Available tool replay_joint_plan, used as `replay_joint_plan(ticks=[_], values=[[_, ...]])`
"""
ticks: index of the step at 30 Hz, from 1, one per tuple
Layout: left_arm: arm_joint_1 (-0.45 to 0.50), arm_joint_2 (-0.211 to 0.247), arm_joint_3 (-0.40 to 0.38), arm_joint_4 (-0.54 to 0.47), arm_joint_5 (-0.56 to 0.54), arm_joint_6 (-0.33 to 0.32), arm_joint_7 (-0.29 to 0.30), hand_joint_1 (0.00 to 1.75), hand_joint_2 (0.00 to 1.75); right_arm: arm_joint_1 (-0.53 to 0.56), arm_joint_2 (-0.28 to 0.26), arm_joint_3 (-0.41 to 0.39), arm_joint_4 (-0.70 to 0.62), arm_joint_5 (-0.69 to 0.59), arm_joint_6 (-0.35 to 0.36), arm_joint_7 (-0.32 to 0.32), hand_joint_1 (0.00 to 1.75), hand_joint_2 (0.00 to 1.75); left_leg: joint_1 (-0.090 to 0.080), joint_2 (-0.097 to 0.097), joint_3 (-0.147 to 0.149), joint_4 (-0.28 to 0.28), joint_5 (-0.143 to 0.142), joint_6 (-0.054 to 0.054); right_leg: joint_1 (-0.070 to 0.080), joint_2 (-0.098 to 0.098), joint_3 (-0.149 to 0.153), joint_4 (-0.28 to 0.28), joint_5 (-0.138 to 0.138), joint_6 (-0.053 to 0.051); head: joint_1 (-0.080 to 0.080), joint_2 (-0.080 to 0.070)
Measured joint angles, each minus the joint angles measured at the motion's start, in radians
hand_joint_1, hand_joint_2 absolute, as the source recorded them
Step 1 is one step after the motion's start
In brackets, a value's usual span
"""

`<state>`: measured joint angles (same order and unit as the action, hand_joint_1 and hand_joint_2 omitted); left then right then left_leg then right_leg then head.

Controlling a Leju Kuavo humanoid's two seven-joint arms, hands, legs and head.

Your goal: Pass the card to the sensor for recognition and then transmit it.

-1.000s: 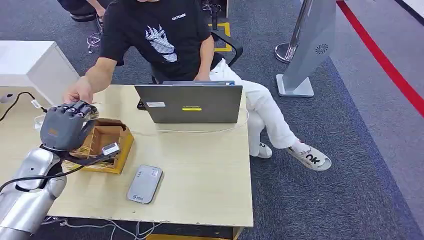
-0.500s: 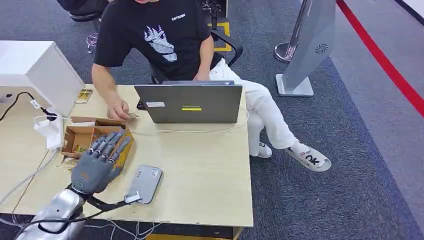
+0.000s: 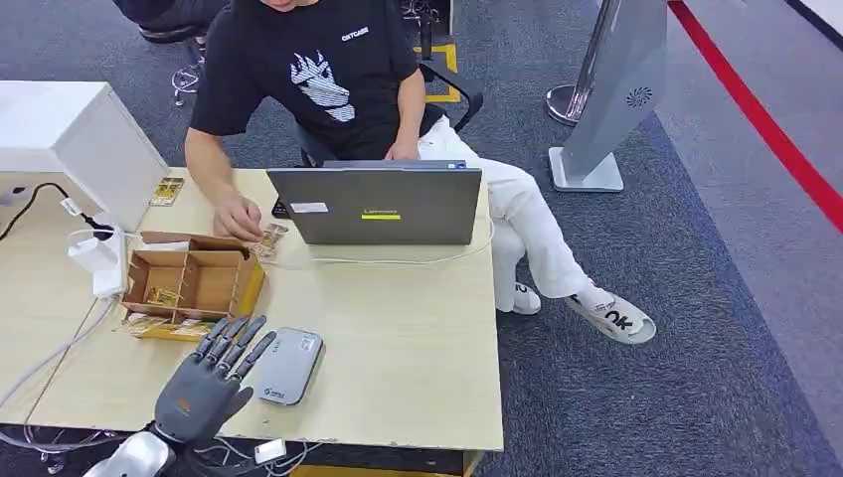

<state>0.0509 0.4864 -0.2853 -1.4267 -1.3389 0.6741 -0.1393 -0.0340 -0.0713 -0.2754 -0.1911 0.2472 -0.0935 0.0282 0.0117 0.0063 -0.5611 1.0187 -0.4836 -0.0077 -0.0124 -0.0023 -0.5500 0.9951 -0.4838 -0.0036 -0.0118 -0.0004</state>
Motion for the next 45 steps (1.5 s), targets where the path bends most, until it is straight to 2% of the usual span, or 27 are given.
replay_joint_plan(ticks=[4,10,16,21,31,32,34,43,45], values=[[0.032,0.002,0.086,0.0,0.064,0.012,-0.047,0.0,1.75,0.001,0.0,-0.007,0.0,0.006,0.0,-0.001,0.0,1.75,0.0,0.0,0.0,0.0,0.0,0.0,0.0,0.0,0.0,0.0,0.0,0.0,-0.001,0.0],[0.054,-0.003,0.184,0.004,0.09,0.014,-0.065,0.0,1.75,0.002,0.0,-0.02,0.0,0.011,0.0,-0.001,0.0,1.75,0.0,0.0,0.0,0.0,0.0,0.0,0.0,-0.001,0.0,0.0,0.0,0.001,-0.001,0.0],[0.047,-0.014,0.296,0.053,0.122,0.01,-0.129,0.0,1.75,0.002,0.001,-0.023,0.0,0.026,0.0,-0.002,0.0,1.75,0.0,-0.001,0.0,0.0,0.0,0.0,0.0,-0.001,0.0,0.0,0.0,0.001,-0.001,0.0],[-0.01,-0.037,0.326,0.132,0.09,0.004,-0.148,0.0,1.75,0.0,0.001,-0.027,0.0,0.036,0.003,-0.004,0.0,1.75,0.0,-0.001,0.0,0.0,0.0,0.0,0.0,-0.002,0.0,0.0,0.0,0.001,-0.001,0.0],[-0.19,-0.065,0.323,0.316,0.025,-0.016,-0.139,0.0,1.75,-0.004,0.001,-0.028,0.0,0.061,0.007,-0.01,0.0,1.75,0.0,-0.001,0.0,0.0,0.001,0.001,0.0,-0.001,0.0,0.0,0.001,0.001,-0.001,0.0],[-0.2,-0.068,0.321,0.328,0.022,-0.016,-0.139,1.69,1.75,-0.004,0.001,-0.029,0.0,0.063,0.007,-0.01,0.0,1.75,0.0,0.0,0.0,0.0,0.001,0.001,0.0,-0.001,0.0,0.0,0.001,0.001,-0.001,0.0],[-0.217,-0.074,0.316,0.346,0.022,-0.016,-0.139,1.75,1.75,-0.005,0.001,-0.029,0.0,0.063,0.007,-0.011,0.0,1.75,0.0,0.0,0.0,0.0,0.001,0.001,0.0,-0.001,0.0,0.0,0.001,0.001,-0.001,0.0],[-0.236,-0.092,0.312,0.378,0.021,-0.017,-0.139,1.75,1.75,-0.006,0.001,-0.032,0.0,0.064,0.007,-0.011,0.0,1.75,0.0,0.0,-0.001,0.0,0.001,0.001,0.0,-0.001,-0.001,0.0,0.001,0.001,-0.001,0.0],[-0.236,-0.095,0.307,0.379,0.021,-0.036,-0.139,1.75,1.75,-0.006,0.001,-0.035,0.0,0.067,0.008,-0.012,0.0,1.75,0.0,0.0,-0.001,0.0,0.001,0.001,0.0,-0.001,-0.001,0.0,0.001,0.001,-0.001,0.0]])
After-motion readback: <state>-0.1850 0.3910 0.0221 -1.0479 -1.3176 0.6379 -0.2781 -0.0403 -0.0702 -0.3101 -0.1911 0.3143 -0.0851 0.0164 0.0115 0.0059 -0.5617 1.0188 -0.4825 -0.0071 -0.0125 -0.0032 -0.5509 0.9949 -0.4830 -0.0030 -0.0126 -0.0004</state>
